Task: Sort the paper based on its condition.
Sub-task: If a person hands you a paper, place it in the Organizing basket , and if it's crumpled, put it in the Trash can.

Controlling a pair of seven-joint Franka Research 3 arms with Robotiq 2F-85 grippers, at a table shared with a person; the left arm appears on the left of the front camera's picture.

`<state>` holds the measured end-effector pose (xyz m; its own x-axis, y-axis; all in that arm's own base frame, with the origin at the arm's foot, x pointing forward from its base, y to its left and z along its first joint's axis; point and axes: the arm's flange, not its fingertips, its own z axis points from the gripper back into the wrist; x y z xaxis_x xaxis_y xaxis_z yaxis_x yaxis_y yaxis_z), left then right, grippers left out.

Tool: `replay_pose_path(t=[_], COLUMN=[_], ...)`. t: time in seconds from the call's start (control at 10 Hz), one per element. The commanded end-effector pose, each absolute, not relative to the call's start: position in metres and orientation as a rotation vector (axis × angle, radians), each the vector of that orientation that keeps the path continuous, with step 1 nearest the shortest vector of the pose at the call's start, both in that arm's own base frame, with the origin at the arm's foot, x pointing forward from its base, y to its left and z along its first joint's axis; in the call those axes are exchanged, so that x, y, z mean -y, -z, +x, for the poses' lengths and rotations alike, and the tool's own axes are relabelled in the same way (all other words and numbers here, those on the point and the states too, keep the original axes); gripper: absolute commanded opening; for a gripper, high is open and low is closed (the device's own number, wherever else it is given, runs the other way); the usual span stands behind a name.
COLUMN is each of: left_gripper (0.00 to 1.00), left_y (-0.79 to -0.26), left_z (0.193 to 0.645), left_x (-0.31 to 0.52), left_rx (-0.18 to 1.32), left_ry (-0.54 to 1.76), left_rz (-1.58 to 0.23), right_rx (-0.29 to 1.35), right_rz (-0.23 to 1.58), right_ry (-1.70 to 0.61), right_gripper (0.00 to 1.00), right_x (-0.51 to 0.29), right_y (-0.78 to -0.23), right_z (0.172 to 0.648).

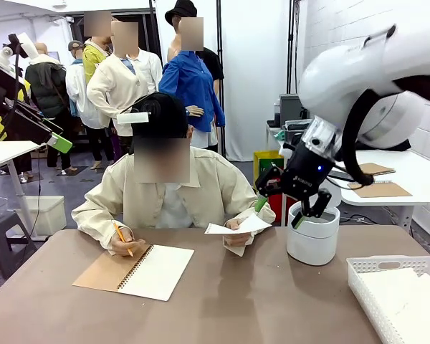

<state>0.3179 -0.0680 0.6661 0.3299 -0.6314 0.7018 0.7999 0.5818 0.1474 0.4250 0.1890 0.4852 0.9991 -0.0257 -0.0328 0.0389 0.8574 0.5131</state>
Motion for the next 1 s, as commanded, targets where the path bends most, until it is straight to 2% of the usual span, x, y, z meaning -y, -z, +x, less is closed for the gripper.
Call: replay_pose_path(t=[0.0,0.3,0.9], left_gripper=[1.0,1.0,1.0], left_y=[-0.666,-0.666,-0.666], left_z=[0.318,0.318,0.318], left_x=[0.067,0.067,0.067], left_rx=[0.798,0.798,0.798], left_ry=[0.948,0.948,0.948], left_rz=[-0.246,-0.246,-0.246], right_rx=[-0.033,-0.106,-0.145], right_rz=[0.616,0.8,0.987], right_ry=[0.131,0.274,0.447], right_gripper=[1.0,1.0,1.0], right_x=[-0.201,-0.204,-0.209], right_y=[-0.456,-0.42,-0.389], right_z=[0.437,0.441,0.456])
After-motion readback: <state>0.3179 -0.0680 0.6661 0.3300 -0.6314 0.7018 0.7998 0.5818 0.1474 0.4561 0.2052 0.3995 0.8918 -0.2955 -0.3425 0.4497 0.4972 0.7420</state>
